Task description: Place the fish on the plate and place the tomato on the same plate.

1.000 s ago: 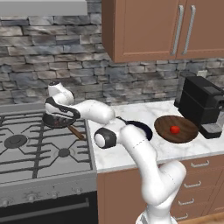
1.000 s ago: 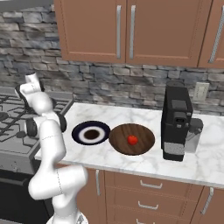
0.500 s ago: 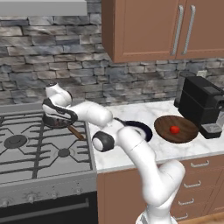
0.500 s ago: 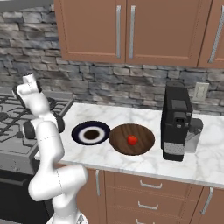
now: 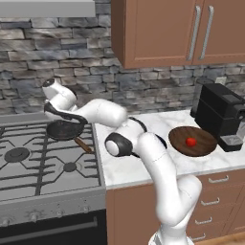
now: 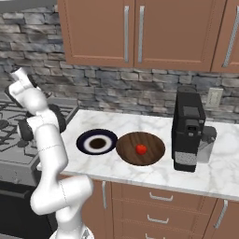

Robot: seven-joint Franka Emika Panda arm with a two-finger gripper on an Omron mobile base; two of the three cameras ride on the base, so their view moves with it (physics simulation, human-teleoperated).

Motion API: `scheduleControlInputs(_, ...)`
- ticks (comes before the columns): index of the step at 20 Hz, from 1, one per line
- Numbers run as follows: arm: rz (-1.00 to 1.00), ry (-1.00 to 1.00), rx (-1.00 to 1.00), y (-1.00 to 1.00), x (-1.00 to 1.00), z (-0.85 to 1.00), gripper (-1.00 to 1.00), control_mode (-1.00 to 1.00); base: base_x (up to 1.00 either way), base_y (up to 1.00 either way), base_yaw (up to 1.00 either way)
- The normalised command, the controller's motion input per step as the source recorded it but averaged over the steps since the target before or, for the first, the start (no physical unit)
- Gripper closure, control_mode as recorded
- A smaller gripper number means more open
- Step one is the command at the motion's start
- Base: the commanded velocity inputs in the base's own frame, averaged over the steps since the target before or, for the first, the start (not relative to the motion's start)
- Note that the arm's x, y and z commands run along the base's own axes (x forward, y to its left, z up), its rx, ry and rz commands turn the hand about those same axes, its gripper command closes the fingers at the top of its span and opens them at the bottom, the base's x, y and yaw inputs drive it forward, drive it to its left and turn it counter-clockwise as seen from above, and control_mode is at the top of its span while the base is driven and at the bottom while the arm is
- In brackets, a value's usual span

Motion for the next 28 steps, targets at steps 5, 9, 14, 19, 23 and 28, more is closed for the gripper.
scheduleControlInputs(5,-0.01,-0.49,0.15,-0.95,-0.97,0.17,1.00,-1.00,0.00,0.00,0.00)
scheduleControlInputs(9,0.00,-0.48,0.19,-1.00,-1.00,0.09,1.00,-1.00,0.00,0.00,0.00)
scheduleControlInputs(14,0.00,-0.25,0.30,-1.00,-1.00,0.66,1.00,-1.00,0.00,0.00,0.00)
scheduleControlInputs(19,-0.01,-0.17,0.45,-1.00,-0.74,0.65,1.00,-1.00,0.00,0.00,0.00)
scheduleControlInputs(23,-0.11,0.28,0.25,-0.98,-0.16,0.18,1.00,-1.00,0.00,0.00,0.00)
scheduleControlInputs(28,-0.03,0.42,0.12,-0.91,-0.01,-0.03,1.00,-1.00,0.00,0.00,0.00)
